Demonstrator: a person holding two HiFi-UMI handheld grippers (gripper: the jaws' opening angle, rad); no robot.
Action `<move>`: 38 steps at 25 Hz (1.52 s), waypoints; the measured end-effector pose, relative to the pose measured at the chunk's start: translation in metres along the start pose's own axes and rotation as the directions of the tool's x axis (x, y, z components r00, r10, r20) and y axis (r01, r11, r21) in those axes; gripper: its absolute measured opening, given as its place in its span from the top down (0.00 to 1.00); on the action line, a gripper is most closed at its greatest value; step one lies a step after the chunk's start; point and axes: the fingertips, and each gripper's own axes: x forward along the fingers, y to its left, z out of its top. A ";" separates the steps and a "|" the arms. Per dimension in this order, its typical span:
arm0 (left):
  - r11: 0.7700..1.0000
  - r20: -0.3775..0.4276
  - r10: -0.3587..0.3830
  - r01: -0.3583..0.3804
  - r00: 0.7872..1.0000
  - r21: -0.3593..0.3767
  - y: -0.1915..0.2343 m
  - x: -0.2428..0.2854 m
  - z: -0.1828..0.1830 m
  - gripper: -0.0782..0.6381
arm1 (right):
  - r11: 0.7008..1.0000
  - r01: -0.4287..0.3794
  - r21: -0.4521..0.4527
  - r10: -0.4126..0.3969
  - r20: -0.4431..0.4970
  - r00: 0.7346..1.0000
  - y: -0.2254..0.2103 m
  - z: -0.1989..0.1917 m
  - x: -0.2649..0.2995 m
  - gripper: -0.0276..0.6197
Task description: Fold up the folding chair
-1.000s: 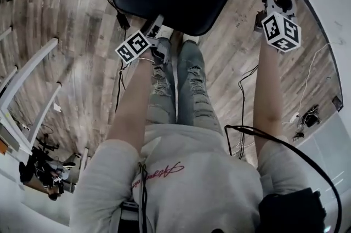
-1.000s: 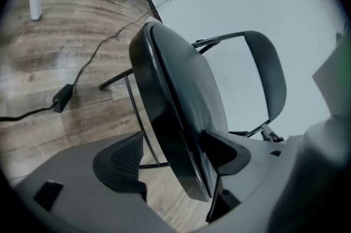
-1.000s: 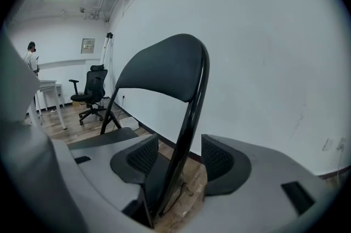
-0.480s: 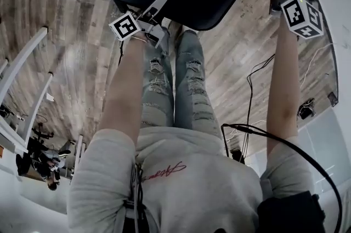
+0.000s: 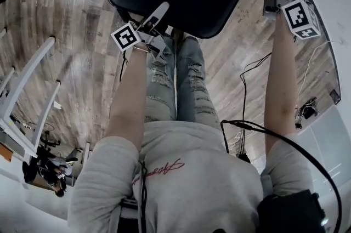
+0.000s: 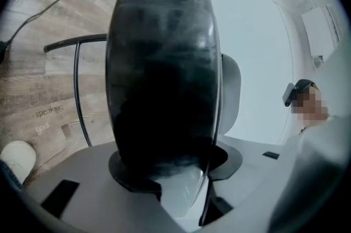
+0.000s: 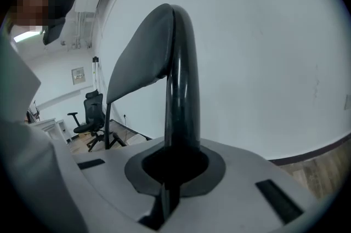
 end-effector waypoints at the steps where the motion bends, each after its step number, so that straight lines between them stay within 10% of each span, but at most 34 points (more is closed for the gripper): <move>1: 1.000 -0.003 0.003 -0.003 1.000 -0.003 -0.016 0.006 0.006 0.58 | 1.000 0.012 -0.009 -0.011 0.016 1.000 0.001 0.008 0.000 0.94; 15: 0.918 -0.048 0.383 -0.385 0.923 -0.089 -0.130 0.108 0.067 0.62 | 0.996 -0.030 -0.085 0.019 -0.136 0.991 -0.011 0.053 0.052 0.94; 38: 0.787 0.055 0.594 -0.566 0.802 -0.247 -0.189 0.241 0.116 0.64 | 0.980 -0.174 -0.095 0.148 -0.228 0.962 -0.060 0.120 0.154 0.94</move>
